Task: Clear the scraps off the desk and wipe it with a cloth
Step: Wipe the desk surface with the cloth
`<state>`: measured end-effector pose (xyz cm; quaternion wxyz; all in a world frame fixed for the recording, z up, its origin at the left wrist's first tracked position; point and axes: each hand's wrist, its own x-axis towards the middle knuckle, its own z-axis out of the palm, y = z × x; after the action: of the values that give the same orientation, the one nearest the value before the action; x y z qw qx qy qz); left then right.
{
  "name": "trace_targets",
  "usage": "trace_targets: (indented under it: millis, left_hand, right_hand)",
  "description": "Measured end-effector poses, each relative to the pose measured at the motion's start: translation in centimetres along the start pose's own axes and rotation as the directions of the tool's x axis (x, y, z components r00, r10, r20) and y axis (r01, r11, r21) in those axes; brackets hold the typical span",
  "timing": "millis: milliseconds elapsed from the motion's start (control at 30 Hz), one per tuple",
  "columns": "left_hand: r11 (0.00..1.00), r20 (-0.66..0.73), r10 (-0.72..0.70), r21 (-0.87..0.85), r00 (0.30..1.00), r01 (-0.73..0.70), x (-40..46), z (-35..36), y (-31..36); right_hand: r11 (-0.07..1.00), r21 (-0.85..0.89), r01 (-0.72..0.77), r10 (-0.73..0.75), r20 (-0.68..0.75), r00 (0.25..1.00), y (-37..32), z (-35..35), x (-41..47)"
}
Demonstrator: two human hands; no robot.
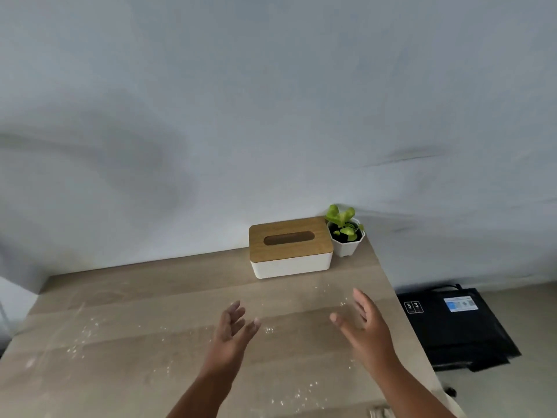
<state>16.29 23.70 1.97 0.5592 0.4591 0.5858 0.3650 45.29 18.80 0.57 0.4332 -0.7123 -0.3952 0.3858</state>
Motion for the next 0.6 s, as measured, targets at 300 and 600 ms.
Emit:
trace_targets:
  millis: [300, 600]
  left_hand:
    - [0.999, 0.034, -0.042, 0.029, 0.999, 0.041, -10.7, -1.7, -5.6]
    - [0.987, 0.079, -0.017, 0.161, 0.997, 0.004, -19.8, -0.1, -10.1]
  right_hand:
    - [0.942, -0.334, 0.037, -0.080, -0.116, 0.990, 5.7, -2.4, -10.9]
    - [0.423, -0.895, 0.142, -0.044, 0.136, 0.990, 10.9, -6.8, -17.4]
